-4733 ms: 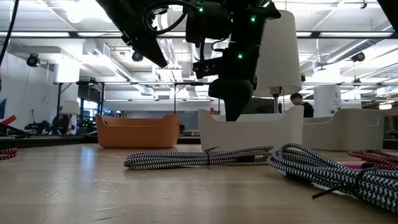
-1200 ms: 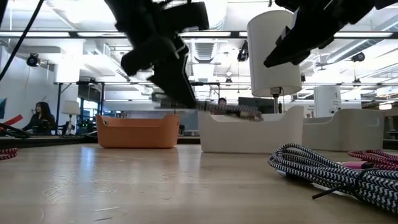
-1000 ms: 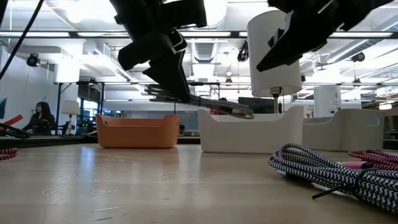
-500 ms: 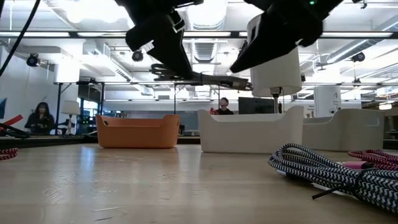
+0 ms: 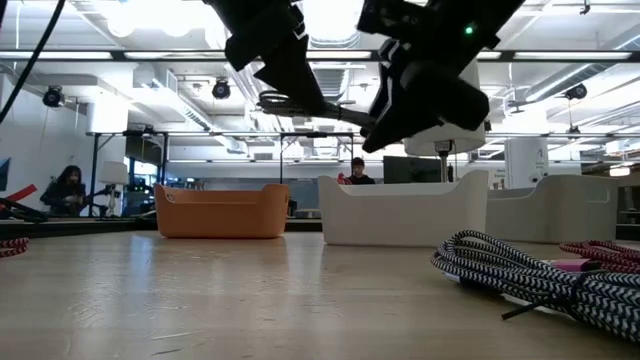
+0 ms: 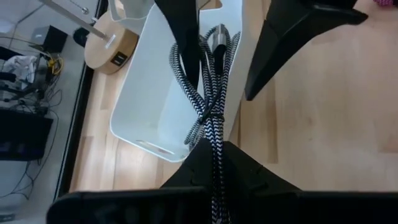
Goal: Pick & Place USB Port
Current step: Put the top white charger cable into the white bin
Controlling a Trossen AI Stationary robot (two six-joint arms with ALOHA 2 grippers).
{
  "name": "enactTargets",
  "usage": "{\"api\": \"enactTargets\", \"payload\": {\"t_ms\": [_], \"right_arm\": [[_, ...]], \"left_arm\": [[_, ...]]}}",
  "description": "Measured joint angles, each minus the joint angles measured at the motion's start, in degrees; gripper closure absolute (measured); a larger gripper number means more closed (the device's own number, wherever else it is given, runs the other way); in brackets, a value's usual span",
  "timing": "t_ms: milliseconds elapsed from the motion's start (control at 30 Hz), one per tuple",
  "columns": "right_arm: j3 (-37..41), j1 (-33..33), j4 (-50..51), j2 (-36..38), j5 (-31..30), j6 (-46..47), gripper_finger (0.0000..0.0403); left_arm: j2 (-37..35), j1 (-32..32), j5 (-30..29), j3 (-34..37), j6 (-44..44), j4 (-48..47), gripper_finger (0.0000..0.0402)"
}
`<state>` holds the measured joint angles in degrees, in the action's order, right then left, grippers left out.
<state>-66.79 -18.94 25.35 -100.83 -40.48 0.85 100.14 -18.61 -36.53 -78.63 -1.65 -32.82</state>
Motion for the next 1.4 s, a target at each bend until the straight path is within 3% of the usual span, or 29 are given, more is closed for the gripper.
{"api": "enactTargets", "payload": {"t_ms": [200, 500, 667, 933, 1200, 1400], "right_arm": [[-3.20, 0.00, 3.60, -1.54, -0.14, 2.82, 0.0261], [-3.49, 0.15, 3.70, -1.30, -0.29, 4.11, 0.0376], [-3.73, 0.20, 4.00, -1.30, -0.27, 3.81, 0.0374], [-3.73, 0.28, 4.44, -1.30, -1.74, 5.14, 0.0371], [-3.97, 2.89, 12.84, -1.01, -1.71, 14.43, 0.0371], [-3.95, 6.20, 21.21, -1.03, 0.79, 22.86, 0.0370]], "left_arm": [[0.00, -0.09, 0.53, 0.04, -1.05, -0.17, 0.0385], [0.00, 0.06, 0.76, 0.09, -1.48, 0.00, 0.0385], [0.00, 0.19, 0.74, 0.11, -1.48, 0.00, 0.0372], [0.00, 0.72, 0.23, 0.11, -2.25, 0.15, 0.0311], [0.04, 0.78, -12.12, 0.13, -3.53, -0.16, 0.0285], [0.09, 0.78, -12.86, 0.15, -3.51, -0.20, 0.0286]]}}
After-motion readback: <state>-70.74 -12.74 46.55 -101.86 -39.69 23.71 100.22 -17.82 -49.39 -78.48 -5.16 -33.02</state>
